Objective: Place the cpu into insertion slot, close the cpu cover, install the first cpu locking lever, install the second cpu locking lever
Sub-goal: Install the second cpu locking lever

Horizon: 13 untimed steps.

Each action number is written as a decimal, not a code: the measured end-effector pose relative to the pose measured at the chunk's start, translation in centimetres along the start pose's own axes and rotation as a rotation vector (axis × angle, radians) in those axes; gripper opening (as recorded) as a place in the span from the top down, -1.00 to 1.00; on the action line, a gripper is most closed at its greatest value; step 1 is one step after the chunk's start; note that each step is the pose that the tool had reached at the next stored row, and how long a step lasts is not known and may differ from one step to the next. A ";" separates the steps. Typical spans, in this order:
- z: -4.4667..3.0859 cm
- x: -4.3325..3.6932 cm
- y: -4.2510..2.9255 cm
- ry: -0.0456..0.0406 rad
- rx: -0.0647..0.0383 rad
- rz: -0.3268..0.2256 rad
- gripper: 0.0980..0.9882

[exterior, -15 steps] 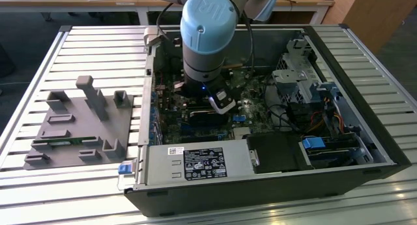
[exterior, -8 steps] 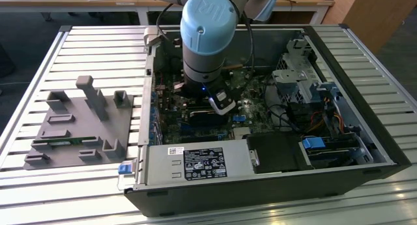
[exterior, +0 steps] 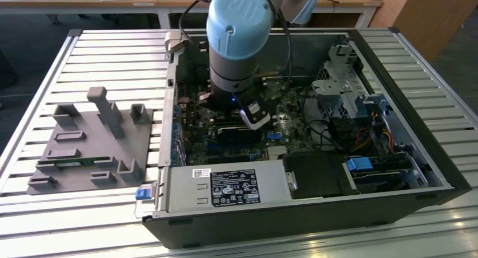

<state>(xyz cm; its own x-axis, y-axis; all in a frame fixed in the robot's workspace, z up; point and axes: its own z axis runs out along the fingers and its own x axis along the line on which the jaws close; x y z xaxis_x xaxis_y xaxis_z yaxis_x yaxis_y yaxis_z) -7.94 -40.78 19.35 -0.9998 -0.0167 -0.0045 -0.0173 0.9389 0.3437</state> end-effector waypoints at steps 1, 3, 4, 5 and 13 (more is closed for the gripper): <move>-0.19 0.00 0.07 0.0000 -0.001 0.000 0.98; -0.53 0.00 0.19 0.0000 -0.002 0.000 0.98; -0.72 0.00 0.26 0.0001 -0.002 0.000 0.98; -0.92 0.00 0.33 0.0000 -0.002 0.000 0.98; -2.09 -0.01 0.76 -0.0001 -0.006 0.000 0.98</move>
<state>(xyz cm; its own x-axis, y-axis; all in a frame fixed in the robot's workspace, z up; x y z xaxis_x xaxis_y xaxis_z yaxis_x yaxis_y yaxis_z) -7.94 -40.79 21.58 -0.9998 -0.0168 -0.0046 -0.0173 0.9368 0.3495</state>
